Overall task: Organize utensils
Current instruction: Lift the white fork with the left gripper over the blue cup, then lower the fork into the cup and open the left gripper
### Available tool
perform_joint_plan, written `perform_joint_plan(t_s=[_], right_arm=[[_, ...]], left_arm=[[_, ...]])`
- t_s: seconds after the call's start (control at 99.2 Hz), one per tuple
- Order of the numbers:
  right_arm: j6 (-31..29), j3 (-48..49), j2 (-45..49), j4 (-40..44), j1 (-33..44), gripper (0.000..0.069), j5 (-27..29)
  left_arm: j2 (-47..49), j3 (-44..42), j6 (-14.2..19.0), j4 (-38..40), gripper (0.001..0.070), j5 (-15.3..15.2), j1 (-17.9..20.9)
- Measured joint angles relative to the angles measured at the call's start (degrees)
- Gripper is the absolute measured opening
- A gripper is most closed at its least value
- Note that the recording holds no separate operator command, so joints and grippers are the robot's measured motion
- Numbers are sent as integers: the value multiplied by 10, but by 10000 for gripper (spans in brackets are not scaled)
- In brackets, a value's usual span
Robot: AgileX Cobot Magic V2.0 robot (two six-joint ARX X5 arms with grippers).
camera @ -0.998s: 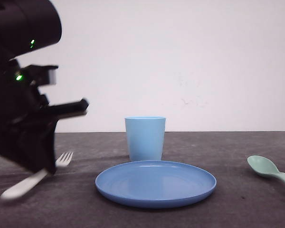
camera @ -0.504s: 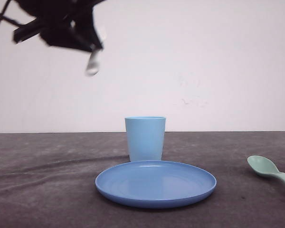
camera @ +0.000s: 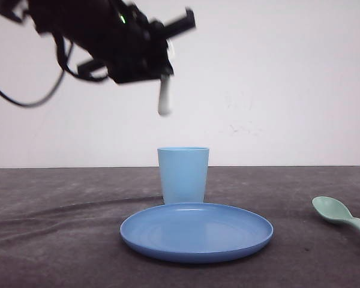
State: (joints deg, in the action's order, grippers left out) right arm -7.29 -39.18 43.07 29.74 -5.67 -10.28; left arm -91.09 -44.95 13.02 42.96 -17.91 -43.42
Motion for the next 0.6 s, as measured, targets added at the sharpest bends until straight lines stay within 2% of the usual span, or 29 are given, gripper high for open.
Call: perform_joint_plan(t_s=[0.202,0.605], right_arm=[[0,0,0,0,0,352,0],[9,0,0,3,0,352,0]], left_arm=[[-60,-1,0,51,45,0,-10],[-113,-6,0,48,57,0,-10]])
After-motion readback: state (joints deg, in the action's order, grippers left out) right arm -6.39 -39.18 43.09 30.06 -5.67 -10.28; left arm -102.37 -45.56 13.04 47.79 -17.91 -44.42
